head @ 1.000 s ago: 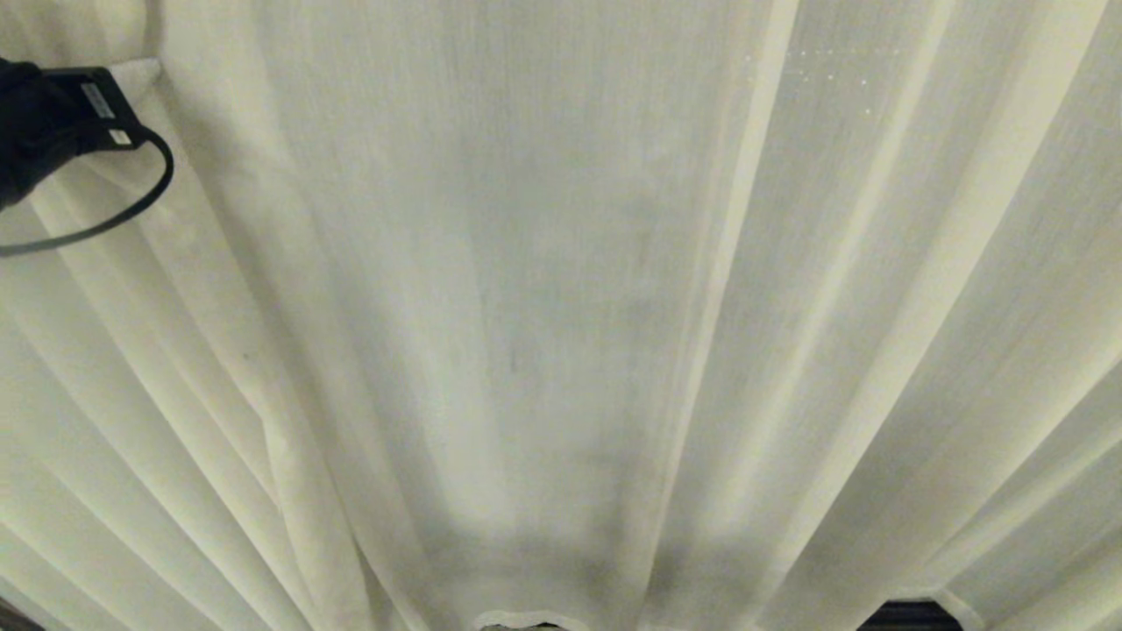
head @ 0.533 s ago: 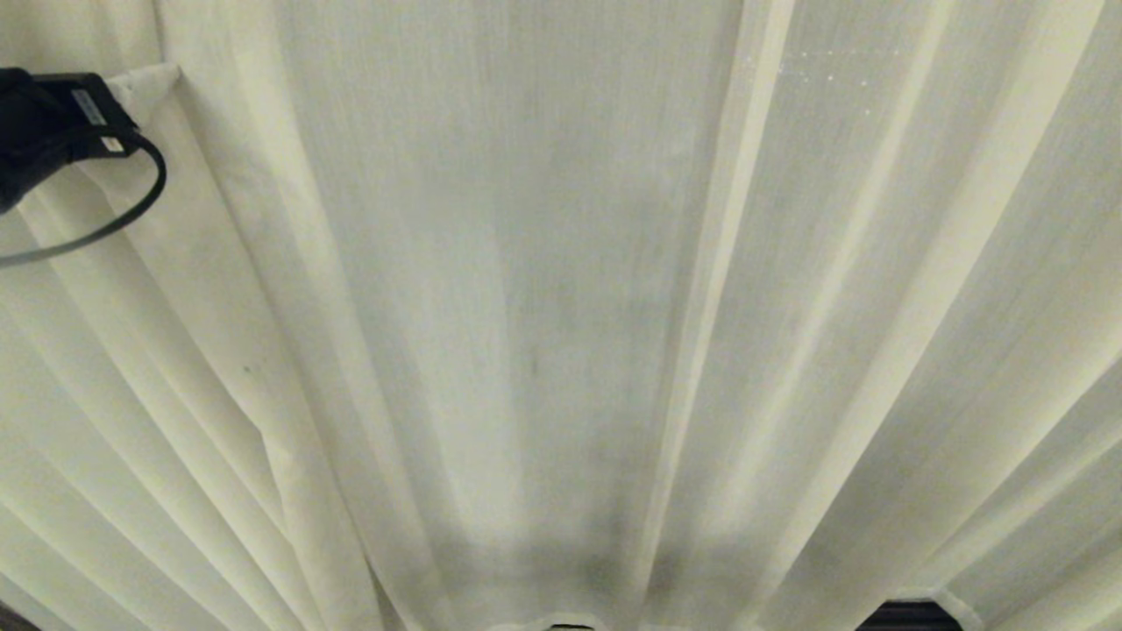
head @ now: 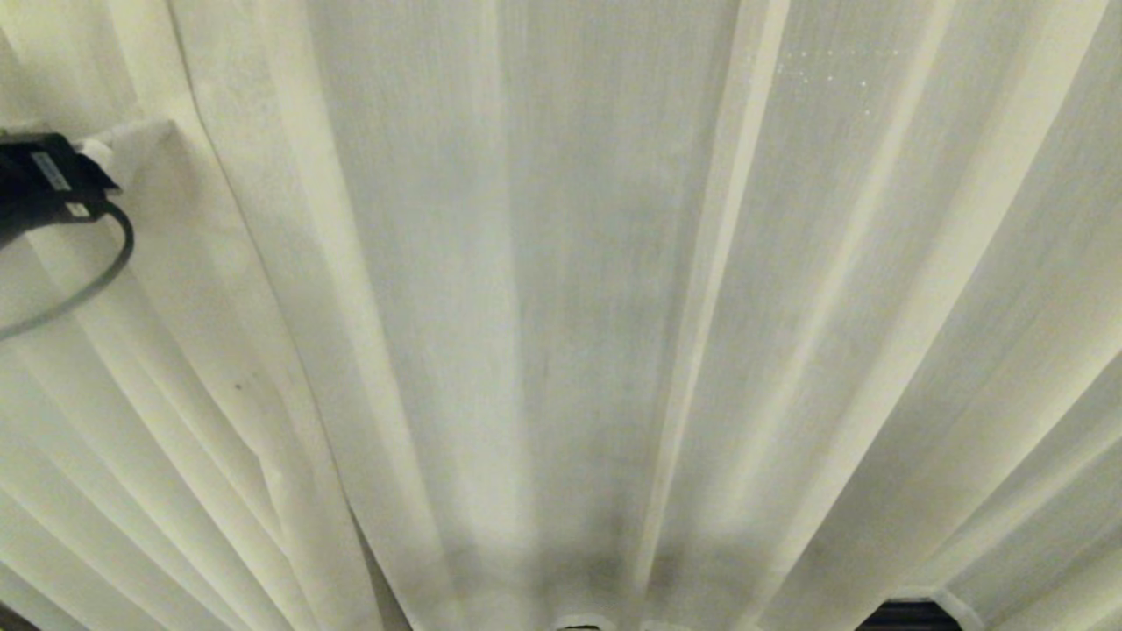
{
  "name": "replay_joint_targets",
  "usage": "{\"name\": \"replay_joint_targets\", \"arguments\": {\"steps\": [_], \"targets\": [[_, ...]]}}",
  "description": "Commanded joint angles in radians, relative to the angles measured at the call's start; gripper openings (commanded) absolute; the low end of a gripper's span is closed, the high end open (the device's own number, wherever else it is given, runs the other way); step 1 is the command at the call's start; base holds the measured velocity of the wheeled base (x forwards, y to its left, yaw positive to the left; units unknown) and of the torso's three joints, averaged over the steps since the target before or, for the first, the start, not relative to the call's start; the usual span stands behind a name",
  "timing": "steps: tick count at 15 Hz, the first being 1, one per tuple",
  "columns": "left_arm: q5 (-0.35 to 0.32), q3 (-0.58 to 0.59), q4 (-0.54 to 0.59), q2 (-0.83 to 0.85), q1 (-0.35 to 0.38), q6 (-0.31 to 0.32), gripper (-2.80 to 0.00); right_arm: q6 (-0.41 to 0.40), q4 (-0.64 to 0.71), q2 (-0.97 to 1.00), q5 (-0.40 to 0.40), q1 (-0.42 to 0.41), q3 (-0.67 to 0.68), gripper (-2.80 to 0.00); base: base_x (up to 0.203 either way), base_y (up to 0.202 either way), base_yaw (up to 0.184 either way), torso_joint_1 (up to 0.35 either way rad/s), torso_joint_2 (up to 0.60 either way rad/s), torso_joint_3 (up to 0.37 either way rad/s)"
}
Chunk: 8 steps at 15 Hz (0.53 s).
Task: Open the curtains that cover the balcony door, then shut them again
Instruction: Pull the inner curtains open on both sides
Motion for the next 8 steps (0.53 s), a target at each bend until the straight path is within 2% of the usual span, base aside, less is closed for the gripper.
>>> {"name": "replay_joint_targets", "arguments": {"steps": [1,6,8], "targets": [[0.001,0.073,-0.003,-0.083,0.001,-0.006,0.00,0.000,0.000,0.000,0.000,0.000,0.000,-2.80,0.000,0.000,0.000,0.000,0.00,0.000],[-0.002,0.183,0.003,-0.173,0.001,-0.009,0.00,0.000,0.000,0.001,0.000,0.000,0.000,-2.80,0.000,0.000,0.000,0.000,0.00,0.000],[-0.002,0.188,0.007,-0.184,0.000,-0.010,0.00,0.000,0.000,0.000,0.000,0.000,0.000,-2.80,0.000,0.000,0.000,0.000,0.00,0.000]]}}
